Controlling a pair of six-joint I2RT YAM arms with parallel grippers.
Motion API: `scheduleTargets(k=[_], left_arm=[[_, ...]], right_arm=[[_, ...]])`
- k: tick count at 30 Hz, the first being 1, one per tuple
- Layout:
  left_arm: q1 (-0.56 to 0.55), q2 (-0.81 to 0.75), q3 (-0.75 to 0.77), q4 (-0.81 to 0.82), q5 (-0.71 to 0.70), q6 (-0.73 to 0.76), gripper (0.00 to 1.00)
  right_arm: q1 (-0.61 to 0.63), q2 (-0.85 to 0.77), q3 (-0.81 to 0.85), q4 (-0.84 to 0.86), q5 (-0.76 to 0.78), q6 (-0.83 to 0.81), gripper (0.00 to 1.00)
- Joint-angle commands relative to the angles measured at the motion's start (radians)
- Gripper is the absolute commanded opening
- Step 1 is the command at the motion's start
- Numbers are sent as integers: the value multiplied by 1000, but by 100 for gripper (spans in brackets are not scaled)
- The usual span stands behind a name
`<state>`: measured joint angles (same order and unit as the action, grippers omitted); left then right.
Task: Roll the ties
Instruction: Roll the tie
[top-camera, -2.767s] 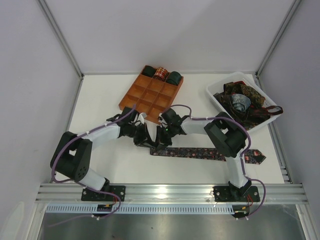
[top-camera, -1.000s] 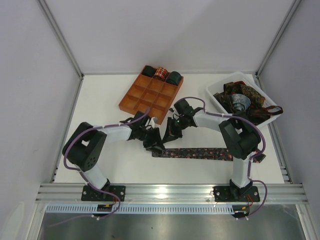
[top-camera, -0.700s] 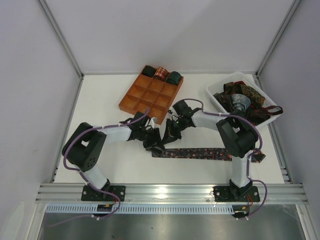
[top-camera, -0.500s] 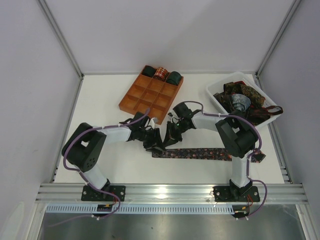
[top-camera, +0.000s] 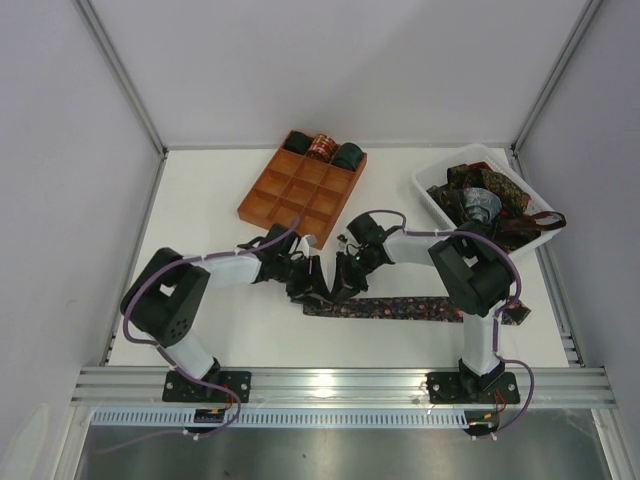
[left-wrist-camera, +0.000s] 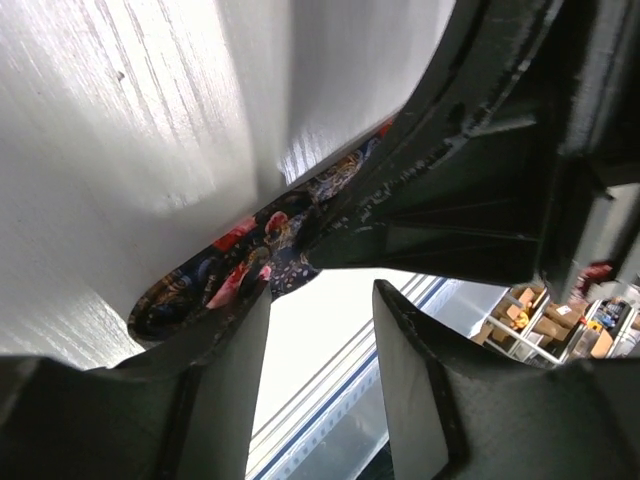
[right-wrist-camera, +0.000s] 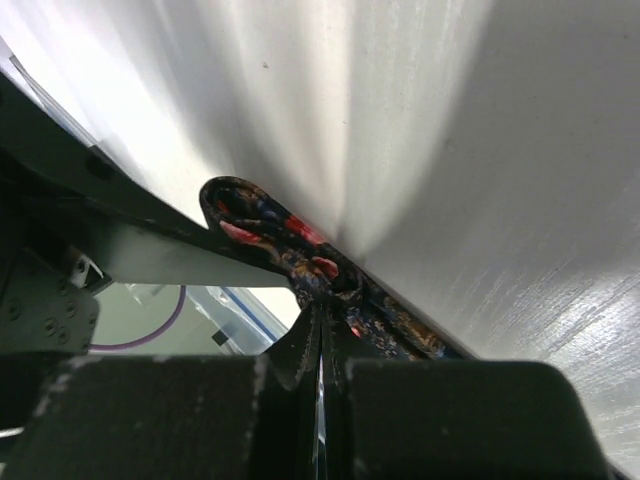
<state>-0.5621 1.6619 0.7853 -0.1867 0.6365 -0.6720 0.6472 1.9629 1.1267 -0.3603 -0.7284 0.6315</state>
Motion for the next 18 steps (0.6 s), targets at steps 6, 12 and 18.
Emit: scheduleTargets(k=[6,12,18], left_arm=[[1,-117,95,-151,-55,92,59],[50,-194,78,-238,-48,112,62],[51,-212,-9,-241,-35,57,61]], right_arm=[[9,-7,-48,4,72,-45,0],[11,-18,-67,3,87,-67,0],[14,-22,-73,9,84,-67,0]])
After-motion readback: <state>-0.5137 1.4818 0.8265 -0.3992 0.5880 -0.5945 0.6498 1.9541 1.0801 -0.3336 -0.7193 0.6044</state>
